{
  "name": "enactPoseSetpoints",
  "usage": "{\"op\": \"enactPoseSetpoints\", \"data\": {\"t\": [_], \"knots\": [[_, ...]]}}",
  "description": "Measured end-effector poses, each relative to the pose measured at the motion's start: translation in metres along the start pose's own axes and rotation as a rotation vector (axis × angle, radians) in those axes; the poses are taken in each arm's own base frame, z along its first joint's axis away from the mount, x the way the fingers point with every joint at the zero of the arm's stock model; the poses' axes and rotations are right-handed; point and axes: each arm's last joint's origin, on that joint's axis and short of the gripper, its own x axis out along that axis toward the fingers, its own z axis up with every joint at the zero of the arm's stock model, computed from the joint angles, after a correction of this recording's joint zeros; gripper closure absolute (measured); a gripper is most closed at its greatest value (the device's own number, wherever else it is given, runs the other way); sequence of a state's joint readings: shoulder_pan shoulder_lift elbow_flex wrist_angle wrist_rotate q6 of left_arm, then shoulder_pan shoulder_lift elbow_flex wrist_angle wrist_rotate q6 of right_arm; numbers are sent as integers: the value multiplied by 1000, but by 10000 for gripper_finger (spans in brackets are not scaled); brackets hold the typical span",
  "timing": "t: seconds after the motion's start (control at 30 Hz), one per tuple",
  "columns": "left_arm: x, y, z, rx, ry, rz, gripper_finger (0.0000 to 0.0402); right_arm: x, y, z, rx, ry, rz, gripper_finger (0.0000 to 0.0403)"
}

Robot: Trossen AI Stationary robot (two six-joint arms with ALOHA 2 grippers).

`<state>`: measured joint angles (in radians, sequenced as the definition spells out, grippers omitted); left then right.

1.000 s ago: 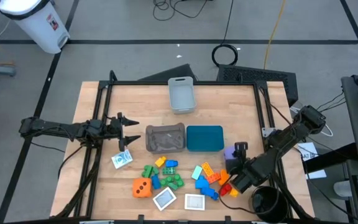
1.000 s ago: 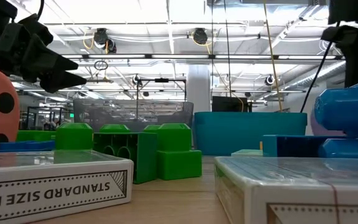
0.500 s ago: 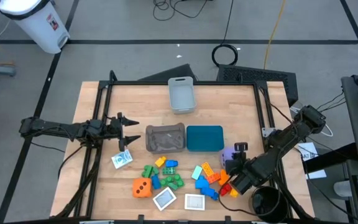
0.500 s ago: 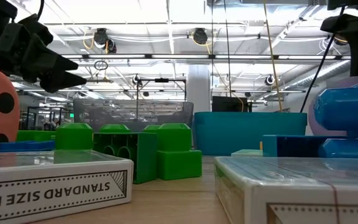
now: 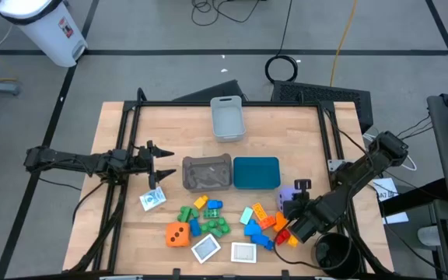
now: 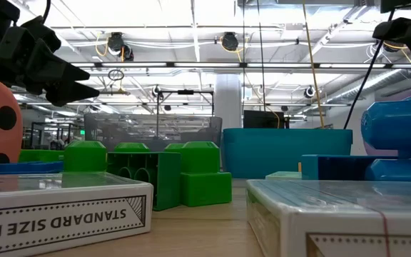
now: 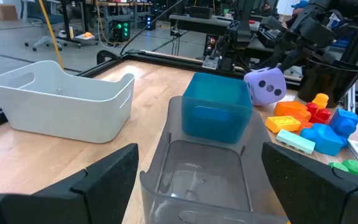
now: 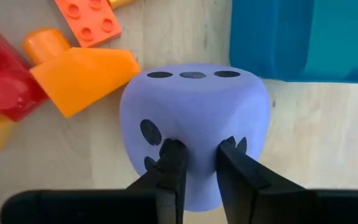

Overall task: Pick & Place Toys
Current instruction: Put the purple dice into the blue bin

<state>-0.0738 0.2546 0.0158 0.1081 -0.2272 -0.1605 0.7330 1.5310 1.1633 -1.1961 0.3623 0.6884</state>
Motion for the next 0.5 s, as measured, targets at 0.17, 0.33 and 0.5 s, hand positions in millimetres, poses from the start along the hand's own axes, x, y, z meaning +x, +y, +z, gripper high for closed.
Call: {"op": "enactPoseSetpoints", "data": {"t": [0.17,0.33,0.5], "knots": [[0,0,0,0,0,0,55,-8,-4,1,36,-57,48,366],[0,0,0,0,0,0,55,-16,-6,2,67,-121,101,382],[0,0,0,0,0,0,55,-25,-10,3,96,-185,153,387]]}}
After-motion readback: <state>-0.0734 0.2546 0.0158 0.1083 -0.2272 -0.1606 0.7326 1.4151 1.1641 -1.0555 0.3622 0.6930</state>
